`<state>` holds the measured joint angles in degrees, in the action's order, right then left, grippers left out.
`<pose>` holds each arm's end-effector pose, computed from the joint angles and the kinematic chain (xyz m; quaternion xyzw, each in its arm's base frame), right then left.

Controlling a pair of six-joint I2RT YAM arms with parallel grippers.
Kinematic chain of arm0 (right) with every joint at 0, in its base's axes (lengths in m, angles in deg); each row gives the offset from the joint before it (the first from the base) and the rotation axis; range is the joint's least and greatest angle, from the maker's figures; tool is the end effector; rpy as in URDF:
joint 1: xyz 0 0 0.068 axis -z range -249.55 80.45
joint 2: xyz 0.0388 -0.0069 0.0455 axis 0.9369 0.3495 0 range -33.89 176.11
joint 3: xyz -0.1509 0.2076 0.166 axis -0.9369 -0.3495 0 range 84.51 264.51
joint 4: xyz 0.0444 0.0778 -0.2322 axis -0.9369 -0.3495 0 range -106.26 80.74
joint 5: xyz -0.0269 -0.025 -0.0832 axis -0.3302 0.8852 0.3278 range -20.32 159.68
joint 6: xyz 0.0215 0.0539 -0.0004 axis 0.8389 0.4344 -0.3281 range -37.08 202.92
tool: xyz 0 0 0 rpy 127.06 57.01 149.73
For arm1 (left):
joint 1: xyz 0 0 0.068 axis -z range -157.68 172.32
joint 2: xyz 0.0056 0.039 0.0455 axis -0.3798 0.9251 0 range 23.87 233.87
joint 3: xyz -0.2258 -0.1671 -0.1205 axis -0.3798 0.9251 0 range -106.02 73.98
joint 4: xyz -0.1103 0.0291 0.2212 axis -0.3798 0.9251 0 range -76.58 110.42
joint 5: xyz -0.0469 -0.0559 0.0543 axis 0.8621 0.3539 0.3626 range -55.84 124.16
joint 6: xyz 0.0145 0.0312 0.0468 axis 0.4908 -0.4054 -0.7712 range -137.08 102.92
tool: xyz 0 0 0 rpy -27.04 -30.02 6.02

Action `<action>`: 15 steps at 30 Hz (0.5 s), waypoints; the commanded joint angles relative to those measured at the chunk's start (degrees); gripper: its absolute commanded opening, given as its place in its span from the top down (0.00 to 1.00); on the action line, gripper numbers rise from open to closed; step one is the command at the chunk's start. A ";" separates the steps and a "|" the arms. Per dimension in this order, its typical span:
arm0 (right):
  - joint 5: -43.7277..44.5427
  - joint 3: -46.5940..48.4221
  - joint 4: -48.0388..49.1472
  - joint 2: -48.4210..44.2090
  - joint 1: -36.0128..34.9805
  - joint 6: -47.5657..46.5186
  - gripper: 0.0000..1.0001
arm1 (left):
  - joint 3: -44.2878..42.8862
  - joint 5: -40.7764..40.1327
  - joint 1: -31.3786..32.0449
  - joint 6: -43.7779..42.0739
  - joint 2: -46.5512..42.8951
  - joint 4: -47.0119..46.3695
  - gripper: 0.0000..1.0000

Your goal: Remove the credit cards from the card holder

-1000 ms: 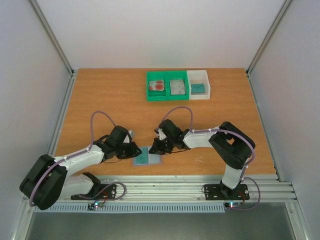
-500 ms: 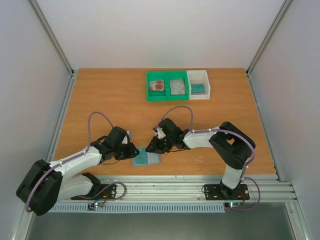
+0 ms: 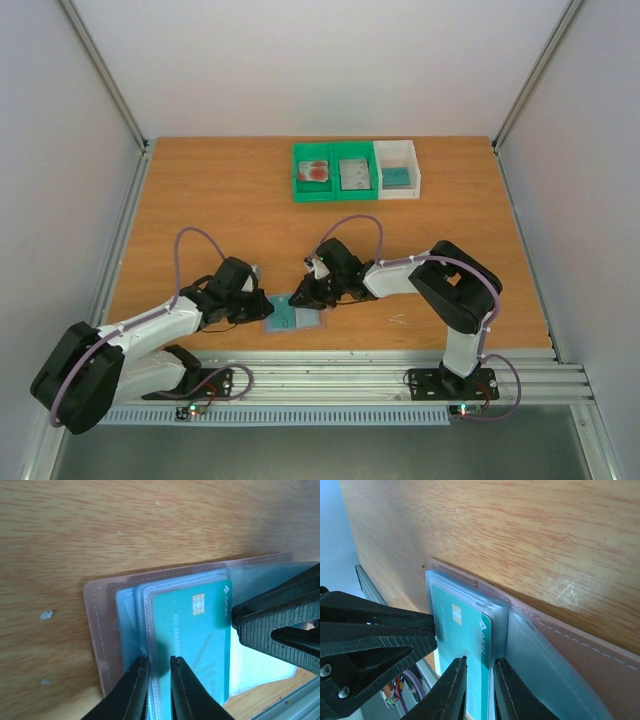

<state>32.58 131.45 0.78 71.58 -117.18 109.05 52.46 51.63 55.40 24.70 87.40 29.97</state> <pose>0.2123 0.2699 0.1541 -0.2762 0.8499 0.4396 0.0902 0.1262 -0.0971 0.1726 -0.0311 0.9518 -0.2789 0.1237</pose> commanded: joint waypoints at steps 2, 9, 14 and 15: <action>-1.30 -0.29 2.40 1.64 -0.21 0.44 0.83 | 0.95 -0.75 -0.14 -0.29 2.41 -3.14 0.91; -1.31 -0.98 4.11 1.41 -0.26 0.66 0.88 | 1.47 -0.93 -0.19 0.14 2.28 -3.83 0.99; -1.98 -1.65 6.88 1.81 -0.26 1.44 0.91 | 1.65 -0.75 -0.13 -0.09 2.64 -3.75 1.00; -2.01 -1.81 7.23 1.84 -0.26 1.63 0.90 | 1.65 -0.61 -0.17 -0.19 2.72 -3.71 1.00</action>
<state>32.34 130.11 3.34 72.35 -116.96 109.88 52.68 51.63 55.29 24.90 89.08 28.44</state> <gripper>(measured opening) 0.094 0.012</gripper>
